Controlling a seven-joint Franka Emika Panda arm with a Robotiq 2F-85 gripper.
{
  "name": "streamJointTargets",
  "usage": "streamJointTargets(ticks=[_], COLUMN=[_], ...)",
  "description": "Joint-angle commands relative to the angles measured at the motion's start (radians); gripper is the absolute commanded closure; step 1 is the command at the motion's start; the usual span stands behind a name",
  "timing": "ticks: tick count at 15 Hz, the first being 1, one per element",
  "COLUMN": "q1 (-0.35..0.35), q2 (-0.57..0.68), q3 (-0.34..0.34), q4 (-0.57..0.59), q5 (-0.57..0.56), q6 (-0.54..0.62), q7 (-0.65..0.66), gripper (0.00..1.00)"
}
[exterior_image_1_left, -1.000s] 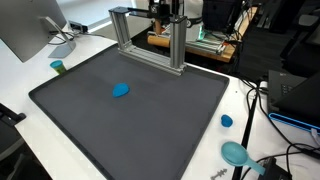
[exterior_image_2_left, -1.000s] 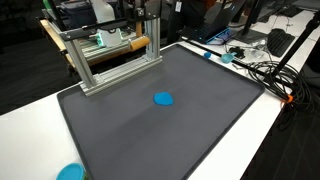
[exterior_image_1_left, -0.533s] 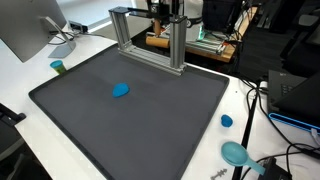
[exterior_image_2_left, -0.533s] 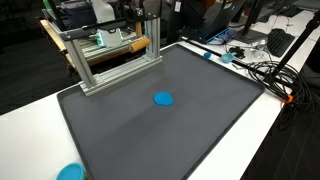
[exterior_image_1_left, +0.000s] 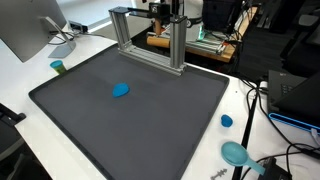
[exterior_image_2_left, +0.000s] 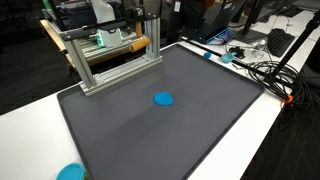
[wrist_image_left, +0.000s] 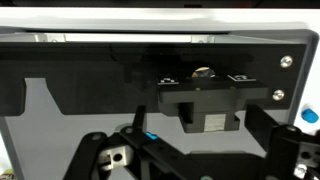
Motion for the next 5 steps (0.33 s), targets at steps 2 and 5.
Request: streamJointTargets(ticks=[2, 5], q1=[-0.032, -0.034], q2=[-0.124, -0.082], q3=[-0.019, -0.01], q4=[-0.03, 0.002], q5=[0.01, 0.002], q6=[0.021, 0.018], q7=[-0.016, -0.002], gripper=[0.0, 0.0])
